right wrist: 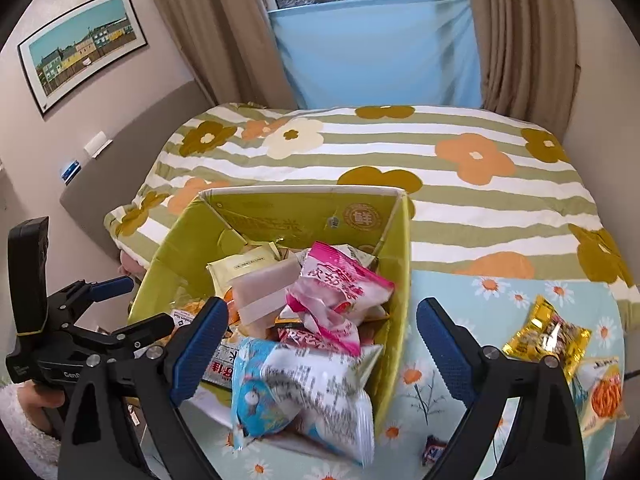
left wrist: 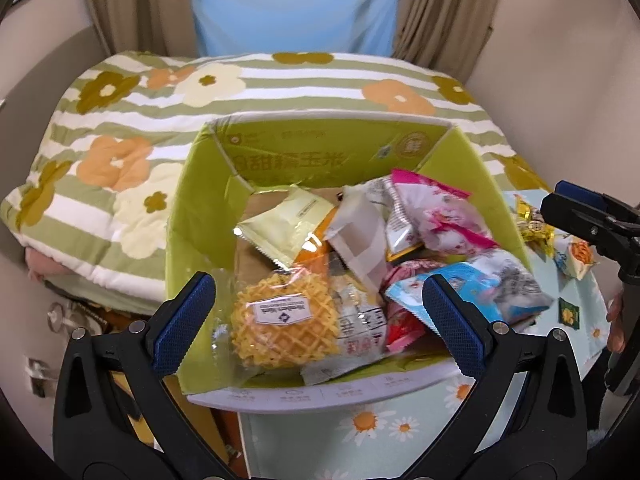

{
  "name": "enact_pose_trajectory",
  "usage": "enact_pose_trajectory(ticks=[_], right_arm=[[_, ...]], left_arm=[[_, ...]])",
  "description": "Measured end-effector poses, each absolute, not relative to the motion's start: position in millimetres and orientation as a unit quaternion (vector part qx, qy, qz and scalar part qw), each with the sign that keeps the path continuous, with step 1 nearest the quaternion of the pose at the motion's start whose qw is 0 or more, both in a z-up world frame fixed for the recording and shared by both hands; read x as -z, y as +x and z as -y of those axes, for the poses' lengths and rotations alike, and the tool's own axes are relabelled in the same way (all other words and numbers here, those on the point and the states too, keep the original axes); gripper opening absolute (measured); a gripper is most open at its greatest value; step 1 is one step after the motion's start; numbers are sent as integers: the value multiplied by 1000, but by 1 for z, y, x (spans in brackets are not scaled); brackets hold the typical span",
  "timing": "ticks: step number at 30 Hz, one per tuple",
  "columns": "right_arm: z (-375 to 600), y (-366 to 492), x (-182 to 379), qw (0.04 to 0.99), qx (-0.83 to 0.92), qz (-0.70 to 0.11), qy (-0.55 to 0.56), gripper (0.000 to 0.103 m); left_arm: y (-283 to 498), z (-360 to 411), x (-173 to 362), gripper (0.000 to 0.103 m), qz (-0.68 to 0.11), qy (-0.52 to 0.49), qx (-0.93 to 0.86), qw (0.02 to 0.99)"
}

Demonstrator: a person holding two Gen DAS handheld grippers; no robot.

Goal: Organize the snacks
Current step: 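Move both tools back over the remaining snacks on the table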

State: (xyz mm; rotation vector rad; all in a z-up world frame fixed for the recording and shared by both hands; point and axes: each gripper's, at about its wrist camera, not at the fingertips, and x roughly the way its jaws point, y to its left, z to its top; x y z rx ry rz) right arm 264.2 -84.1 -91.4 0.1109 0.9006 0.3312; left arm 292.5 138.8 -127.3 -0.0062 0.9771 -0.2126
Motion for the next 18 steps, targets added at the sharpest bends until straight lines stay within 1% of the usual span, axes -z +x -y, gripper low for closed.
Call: enact_pose_trajectory(ticks=[10,18], right_arm=[[123,225,74,898,-92,-426,65,94],[190,187,62,908,-40,-411,69,94]], left_arm=[[284,-110,111,102,-451,6,146,880],[270,-50,90,102,-431,21,180,884]])
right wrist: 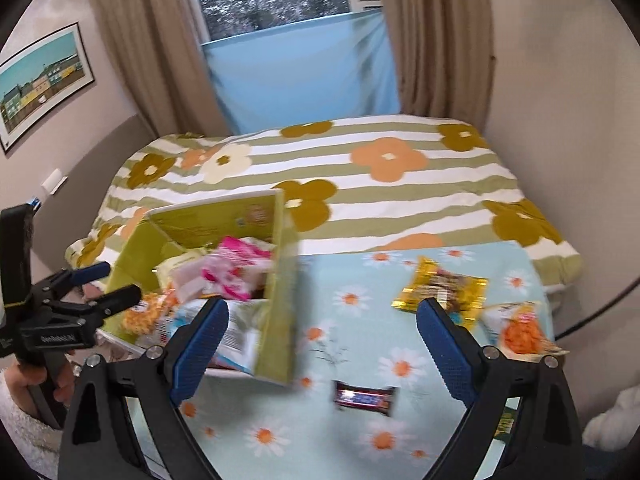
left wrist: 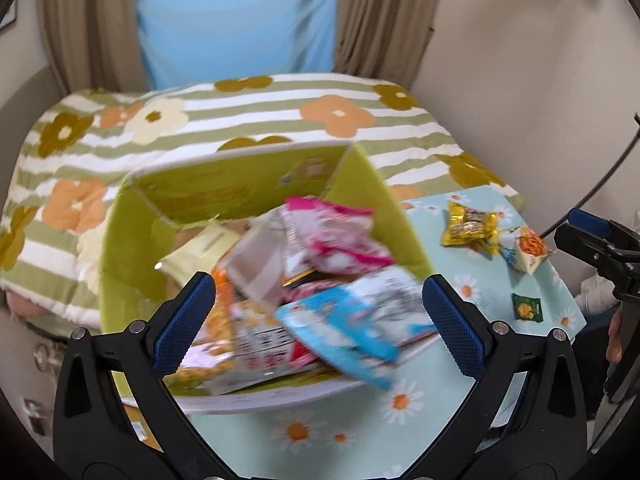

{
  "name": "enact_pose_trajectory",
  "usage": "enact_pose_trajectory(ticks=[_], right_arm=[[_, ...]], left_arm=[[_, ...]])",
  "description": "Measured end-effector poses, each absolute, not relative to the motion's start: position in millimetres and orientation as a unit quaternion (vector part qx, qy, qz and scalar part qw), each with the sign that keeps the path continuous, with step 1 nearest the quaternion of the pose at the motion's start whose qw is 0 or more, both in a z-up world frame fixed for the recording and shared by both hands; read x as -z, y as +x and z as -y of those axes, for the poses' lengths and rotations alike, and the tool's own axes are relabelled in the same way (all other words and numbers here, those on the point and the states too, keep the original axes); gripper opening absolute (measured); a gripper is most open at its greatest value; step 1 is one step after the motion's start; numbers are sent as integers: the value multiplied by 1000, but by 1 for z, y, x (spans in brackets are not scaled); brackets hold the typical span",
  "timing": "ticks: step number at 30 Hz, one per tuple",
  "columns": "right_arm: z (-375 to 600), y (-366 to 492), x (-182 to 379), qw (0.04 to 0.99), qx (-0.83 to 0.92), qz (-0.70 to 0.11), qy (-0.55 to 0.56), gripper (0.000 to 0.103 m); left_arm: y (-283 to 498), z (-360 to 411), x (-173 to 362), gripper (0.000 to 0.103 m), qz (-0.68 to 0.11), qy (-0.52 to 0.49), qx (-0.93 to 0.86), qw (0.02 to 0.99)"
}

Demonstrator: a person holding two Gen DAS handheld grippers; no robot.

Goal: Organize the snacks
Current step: 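Move both tools back over the remaining snacks on the table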

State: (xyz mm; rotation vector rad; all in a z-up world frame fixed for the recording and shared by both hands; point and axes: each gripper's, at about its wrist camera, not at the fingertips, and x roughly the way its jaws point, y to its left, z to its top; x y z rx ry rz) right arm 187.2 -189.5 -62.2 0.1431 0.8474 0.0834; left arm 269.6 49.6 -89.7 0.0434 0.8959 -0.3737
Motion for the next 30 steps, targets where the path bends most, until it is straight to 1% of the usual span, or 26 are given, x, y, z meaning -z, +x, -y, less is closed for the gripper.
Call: enact_pose_trajectory(ticks=[8,13,20,30], right_arm=[[268,159,60,909,-30,-411,61,94],[314,151,64,906,-25,-421,40,94],[362,154,83,895,-30,-445,15,94],[381,182,132,873,-31,-487,-2,94]], left_arm=[[249,44,69,102,-410,33,198,890],[244,105,73,103,-416,41,203,885],[253,187,93,102,-442,43,206,872],[297,255,154,102,-506,79,227,828]])
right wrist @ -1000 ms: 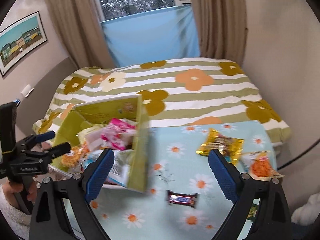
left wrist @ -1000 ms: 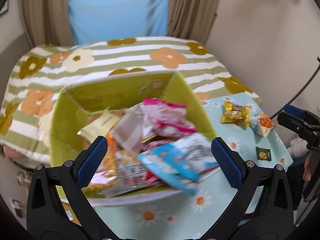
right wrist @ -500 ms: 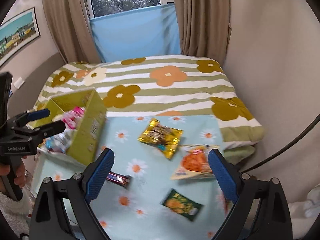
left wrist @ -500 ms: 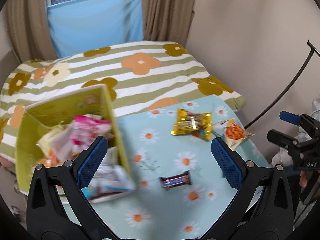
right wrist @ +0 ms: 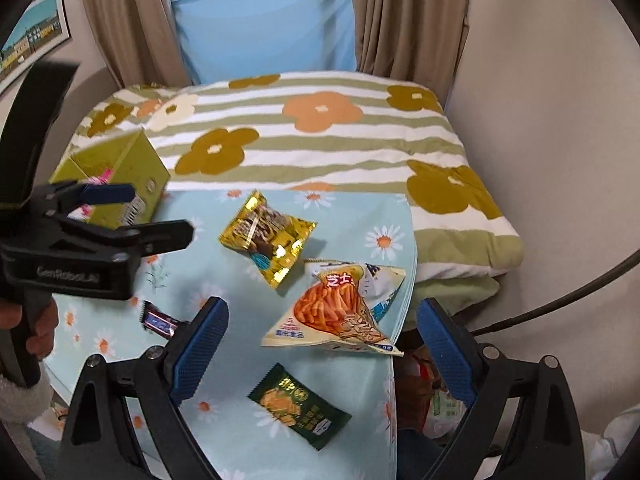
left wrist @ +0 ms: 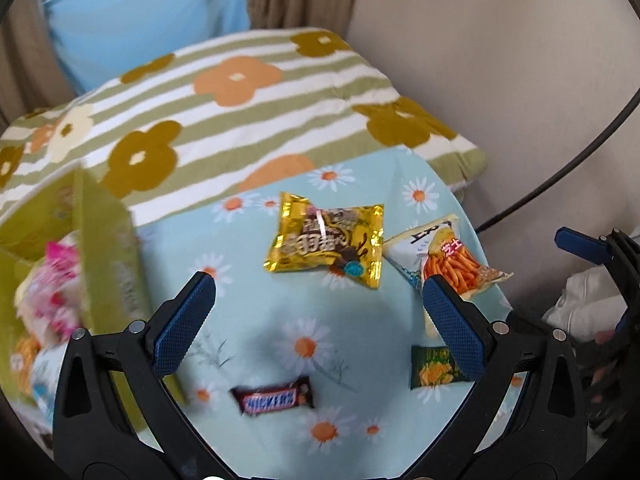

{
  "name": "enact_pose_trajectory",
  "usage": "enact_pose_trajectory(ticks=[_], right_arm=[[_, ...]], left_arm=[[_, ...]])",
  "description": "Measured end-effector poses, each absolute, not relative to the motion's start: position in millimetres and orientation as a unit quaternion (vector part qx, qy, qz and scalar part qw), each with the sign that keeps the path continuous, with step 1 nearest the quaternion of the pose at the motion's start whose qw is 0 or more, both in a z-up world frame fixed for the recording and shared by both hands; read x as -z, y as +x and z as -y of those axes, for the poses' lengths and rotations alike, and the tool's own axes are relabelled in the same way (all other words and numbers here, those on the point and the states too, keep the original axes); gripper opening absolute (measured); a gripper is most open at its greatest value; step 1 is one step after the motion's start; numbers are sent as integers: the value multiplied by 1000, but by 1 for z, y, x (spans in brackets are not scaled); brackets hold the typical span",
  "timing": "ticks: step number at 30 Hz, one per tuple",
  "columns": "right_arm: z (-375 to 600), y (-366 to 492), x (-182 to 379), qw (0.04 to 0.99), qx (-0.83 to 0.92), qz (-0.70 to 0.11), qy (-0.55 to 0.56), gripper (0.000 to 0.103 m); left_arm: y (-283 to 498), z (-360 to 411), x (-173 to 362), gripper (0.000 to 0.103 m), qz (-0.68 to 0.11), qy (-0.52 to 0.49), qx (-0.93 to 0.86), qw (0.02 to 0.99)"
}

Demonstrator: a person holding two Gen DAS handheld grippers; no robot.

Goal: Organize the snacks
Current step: 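Move both tools back over the remaining snacks on the table, then grasp the gold Pillows bag with the left tool while the right tool grasps the cheese-stick bag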

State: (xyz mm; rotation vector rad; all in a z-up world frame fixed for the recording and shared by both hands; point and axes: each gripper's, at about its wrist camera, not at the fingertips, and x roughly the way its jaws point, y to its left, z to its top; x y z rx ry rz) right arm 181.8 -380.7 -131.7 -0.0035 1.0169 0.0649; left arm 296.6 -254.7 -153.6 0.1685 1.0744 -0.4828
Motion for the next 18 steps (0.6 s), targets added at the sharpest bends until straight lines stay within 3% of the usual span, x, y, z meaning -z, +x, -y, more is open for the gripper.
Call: enact_pose_trajectory(ticks=[18], right_arm=[[386,227,212,833,-34,-552,0,94]], left_arm=[[368,324,265,102,-587,147,251,756]])
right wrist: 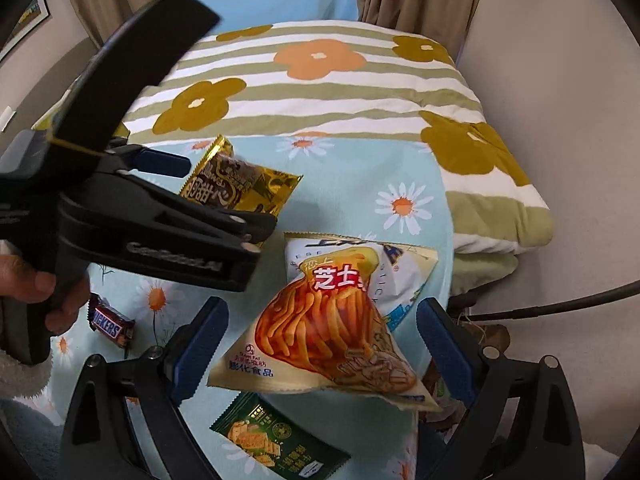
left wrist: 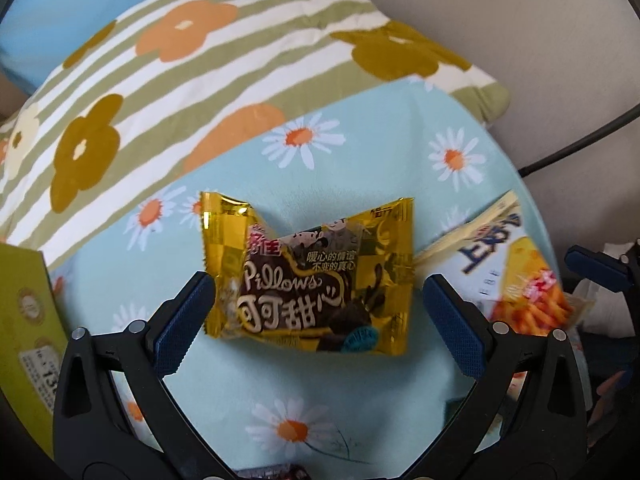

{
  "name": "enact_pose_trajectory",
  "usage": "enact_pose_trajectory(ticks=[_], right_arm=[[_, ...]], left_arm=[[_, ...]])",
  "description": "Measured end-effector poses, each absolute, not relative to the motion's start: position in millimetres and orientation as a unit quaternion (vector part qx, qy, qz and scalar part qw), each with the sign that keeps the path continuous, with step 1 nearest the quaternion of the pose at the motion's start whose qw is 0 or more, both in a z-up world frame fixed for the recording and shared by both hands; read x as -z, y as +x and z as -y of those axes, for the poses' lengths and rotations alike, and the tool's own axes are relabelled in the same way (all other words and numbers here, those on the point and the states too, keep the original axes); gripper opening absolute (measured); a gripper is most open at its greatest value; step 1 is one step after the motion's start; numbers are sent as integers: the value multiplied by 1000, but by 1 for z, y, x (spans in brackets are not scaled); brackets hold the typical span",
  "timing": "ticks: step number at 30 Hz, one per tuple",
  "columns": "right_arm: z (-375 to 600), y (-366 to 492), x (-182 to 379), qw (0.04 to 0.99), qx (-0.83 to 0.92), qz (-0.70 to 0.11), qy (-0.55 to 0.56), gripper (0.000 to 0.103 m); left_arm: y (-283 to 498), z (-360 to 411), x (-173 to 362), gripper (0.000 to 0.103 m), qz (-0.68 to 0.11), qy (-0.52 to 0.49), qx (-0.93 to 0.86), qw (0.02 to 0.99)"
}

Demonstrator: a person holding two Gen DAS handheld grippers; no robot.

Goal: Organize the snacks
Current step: 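Grasp the gold Pillows bag with the left tool while the right tool grasps the cheese-stick bag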

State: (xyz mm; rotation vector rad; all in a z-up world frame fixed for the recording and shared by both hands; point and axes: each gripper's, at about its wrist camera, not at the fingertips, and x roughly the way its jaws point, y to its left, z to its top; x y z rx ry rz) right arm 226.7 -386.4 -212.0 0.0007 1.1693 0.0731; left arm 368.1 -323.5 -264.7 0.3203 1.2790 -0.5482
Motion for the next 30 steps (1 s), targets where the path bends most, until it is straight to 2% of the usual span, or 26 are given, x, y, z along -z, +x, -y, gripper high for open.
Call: enact_pose_trajectory(ticks=[13,15,17,20,23,30], right_arm=[[380,238,234,824,-27,-566,-10,94],[380,240,237,822,-24,-568,-8,94],[380,243,240,820,-23,-571,-6,94],[378,245,242,819,-21,-574,-5,94],[377,246,245,817,-15,-576,-6,93],[383,248,254,811,10,-584,14,76]], left_arm=[[377,328,292,102,-587,183,244,750],[377,326,291,98,-581,185,244,754],[376,324,288,87,-571,194,242,760],[378,320,283,76,-564,192,239,766],[380,317,280,71,-560,184,238,772],[378,307,273,68,-551,171,230,784]])
